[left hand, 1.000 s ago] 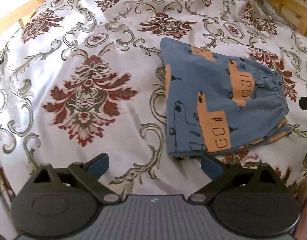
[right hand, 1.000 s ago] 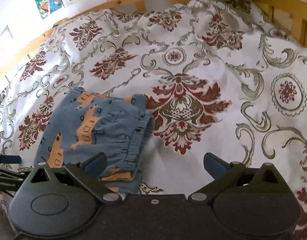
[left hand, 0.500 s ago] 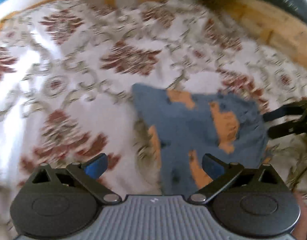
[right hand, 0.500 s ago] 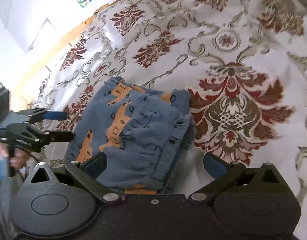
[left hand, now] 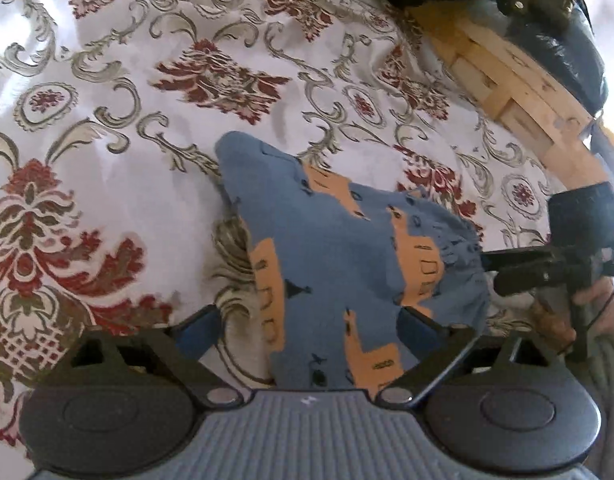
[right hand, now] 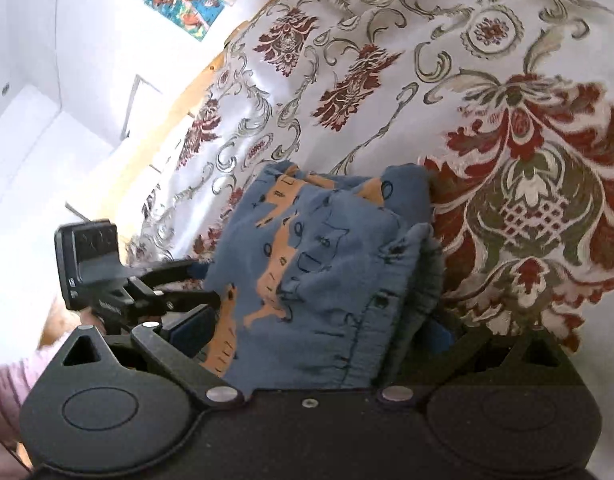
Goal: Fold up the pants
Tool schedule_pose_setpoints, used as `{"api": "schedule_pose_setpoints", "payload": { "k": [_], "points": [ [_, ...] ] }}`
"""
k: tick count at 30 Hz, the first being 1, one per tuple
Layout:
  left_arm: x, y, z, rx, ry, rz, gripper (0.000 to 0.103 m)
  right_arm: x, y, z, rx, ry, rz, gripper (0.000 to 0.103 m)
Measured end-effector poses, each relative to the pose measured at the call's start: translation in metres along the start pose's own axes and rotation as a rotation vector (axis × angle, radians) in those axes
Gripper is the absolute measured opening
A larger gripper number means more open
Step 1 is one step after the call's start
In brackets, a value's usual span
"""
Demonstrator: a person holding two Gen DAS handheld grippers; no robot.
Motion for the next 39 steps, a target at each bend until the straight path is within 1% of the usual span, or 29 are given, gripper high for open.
{"api": "schedule_pose_setpoints", "payload": {
  "k": [1, 2, 3, 4, 5, 6, 8, 10, 13, 16, 18, 22, 26, 28, 29, 32, 39],
  "points": [
    [0.000, 0.000, -0.001, 0.005, 0.007, 0.006, 0.087, -0.002, -0.002, 0.001, 0.021, -0.010, 0.008, 0.097],
    [0.001, 0.000, -0.001, 0.008, 0.014, 0.016, 0.082, -0.004, -0.005, 0.002, 0.044, -0.022, 0.010, 0.092],
    [0.002, 0.001, -0.001, 0.011, 0.020, 0.033, 0.076, -0.007, -0.008, 0.004, 0.066, -0.032, 0.006, 0.088],
    [0.002, 0.002, -0.002, 0.013, 0.026, 0.052, 0.073, -0.009, -0.010, 0.005, 0.077, -0.038, -0.006, 0.081],
    [0.002, 0.003, -0.001, 0.015, 0.027, 0.060, 0.070, -0.010, -0.012, 0.005, 0.076, -0.039, -0.024, 0.071],
    [0.002, 0.003, -0.001, 0.015, 0.029, 0.064, 0.066, -0.010, -0.012, 0.004, 0.066, -0.039, -0.045, 0.066],
    [0.002, 0.002, -0.002, 0.016, 0.043, 0.071, 0.058, -0.010, -0.013, 0.003, 0.038, -0.036, -0.098, 0.044],
    [0.002, -0.001, -0.002, 0.025, 0.051, 0.078, 0.056, -0.009, -0.015, 0.001, 0.036, -0.041, -0.130, 0.039],
    [0.002, -0.004, -0.003, 0.047, 0.059, 0.104, 0.054, -0.008, -0.015, -0.004, 0.044, -0.063, -0.170, 0.035],
    [0.002, -0.006, -0.003, 0.051, 0.066, 0.117, 0.050, -0.008, -0.009, -0.008, 0.017, -0.082, -0.227, 0.032],
    [0.000, -0.008, -0.003, 0.052, 0.064, 0.123, 0.044, -0.009, -0.003, -0.010, -0.017, -0.095, -0.269, 0.030],
    [-0.001, -0.014, -0.004, 0.088, 0.061, 0.160, 0.038, -0.006, 0.015, -0.017, -0.125, -0.122, -0.377, 0.027],
    [-0.004, -0.019, -0.003, 0.100, 0.057, 0.191, 0.032, -0.001, 0.038, -0.027, -0.279, -0.147, -0.501, 0.025],
    [-0.005, -0.022, -0.004, 0.107, 0.053, 0.204, 0.030, 0.001, 0.047, -0.032, -0.347, -0.155, -0.549, 0.025],
    [-0.006, -0.023, -0.004, 0.115, 0.051, 0.210, 0.029, 0.003, 0.053, -0.035, -0.402, -0.156, -0.578, 0.025],
    [-0.007, -0.029, -0.005, 0.143, 0.043, 0.229, 0.027, 0.007, 0.063, -0.041, -0.512, -0.160, -0.633, 0.024],
    [-0.010, -0.036, -0.007, 0.165, 0.024, 0.258, 0.023, 0.009, 0.073, -0.047, -0.612, -0.171, -0.675, 0.023]
  ]
}}
Point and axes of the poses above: each gripper's, at about its wrist camera, not at the fingertips, and x roughly the way its jaws point, y to its left, z to its top, the point moved 6 cm from there along x, roughly the way its jaws point, and after that the axes turned 3 degrees about -y, right-handed, at the moved point
